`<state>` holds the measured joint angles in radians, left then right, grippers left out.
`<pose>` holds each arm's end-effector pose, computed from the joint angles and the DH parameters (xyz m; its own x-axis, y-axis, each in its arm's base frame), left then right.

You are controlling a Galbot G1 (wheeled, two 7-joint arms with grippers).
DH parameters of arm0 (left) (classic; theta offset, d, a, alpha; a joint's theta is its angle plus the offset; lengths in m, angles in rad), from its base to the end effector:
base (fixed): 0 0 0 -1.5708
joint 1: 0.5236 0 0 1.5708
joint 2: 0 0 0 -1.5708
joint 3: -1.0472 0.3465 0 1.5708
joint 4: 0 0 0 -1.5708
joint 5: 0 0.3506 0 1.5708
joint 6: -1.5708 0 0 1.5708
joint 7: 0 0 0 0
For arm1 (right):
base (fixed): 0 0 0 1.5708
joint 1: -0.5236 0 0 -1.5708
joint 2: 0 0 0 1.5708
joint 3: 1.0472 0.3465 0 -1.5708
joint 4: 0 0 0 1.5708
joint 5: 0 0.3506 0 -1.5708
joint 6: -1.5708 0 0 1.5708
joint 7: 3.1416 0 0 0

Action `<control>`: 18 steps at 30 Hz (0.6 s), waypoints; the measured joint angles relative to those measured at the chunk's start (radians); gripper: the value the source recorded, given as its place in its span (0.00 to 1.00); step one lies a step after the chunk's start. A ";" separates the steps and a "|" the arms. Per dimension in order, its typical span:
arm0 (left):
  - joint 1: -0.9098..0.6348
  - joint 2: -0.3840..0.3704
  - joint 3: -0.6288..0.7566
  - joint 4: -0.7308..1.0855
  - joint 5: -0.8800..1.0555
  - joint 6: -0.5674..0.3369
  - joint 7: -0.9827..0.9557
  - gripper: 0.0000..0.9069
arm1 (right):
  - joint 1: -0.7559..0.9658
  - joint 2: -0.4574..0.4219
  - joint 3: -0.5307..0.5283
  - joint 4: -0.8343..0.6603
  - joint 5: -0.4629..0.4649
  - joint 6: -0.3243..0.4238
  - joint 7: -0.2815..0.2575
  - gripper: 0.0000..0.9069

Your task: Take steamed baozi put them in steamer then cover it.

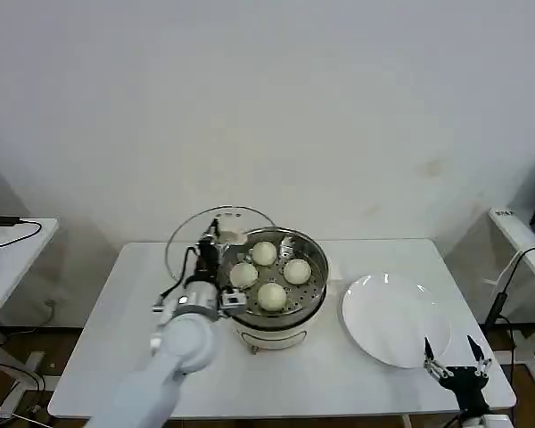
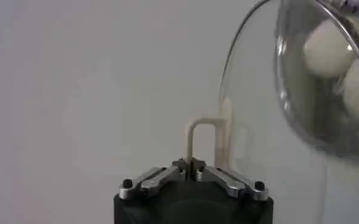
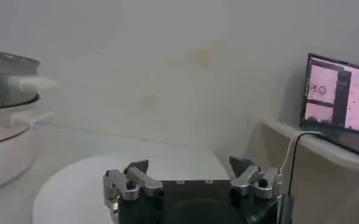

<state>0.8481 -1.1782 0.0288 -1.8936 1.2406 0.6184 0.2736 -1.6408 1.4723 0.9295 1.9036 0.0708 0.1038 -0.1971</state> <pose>0.3336 -0.0712 -0.2225 -0.9998 0.0183 -0.0116 -0.0106 0.0544 0.9985 0.1304 -0.1530 -0.3510 -0.9826 0.1334 0.1289 0.1048 0.9726 -0.2075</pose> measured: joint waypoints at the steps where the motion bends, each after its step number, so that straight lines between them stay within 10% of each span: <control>1: -0.004 -0.016 0.010 0.008 0.013 0.005 0.006 0.00 | 0.000 0.000 -0.002 0.000 -0.002 0.000 0.000 1.00; 18: -0.011 -0.227 0.078 0.133 0.189 0.014 0.042 0.00 | -0.009 -0.001 -0.014 -0.006 -0.019 0.003 0.001 1.00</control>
<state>0.8374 -1.4054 0.1069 -1.7610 1.4295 0.6321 0.3152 -1.6499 1.4712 0.9158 1.8977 0.0521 0.1073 -0.1966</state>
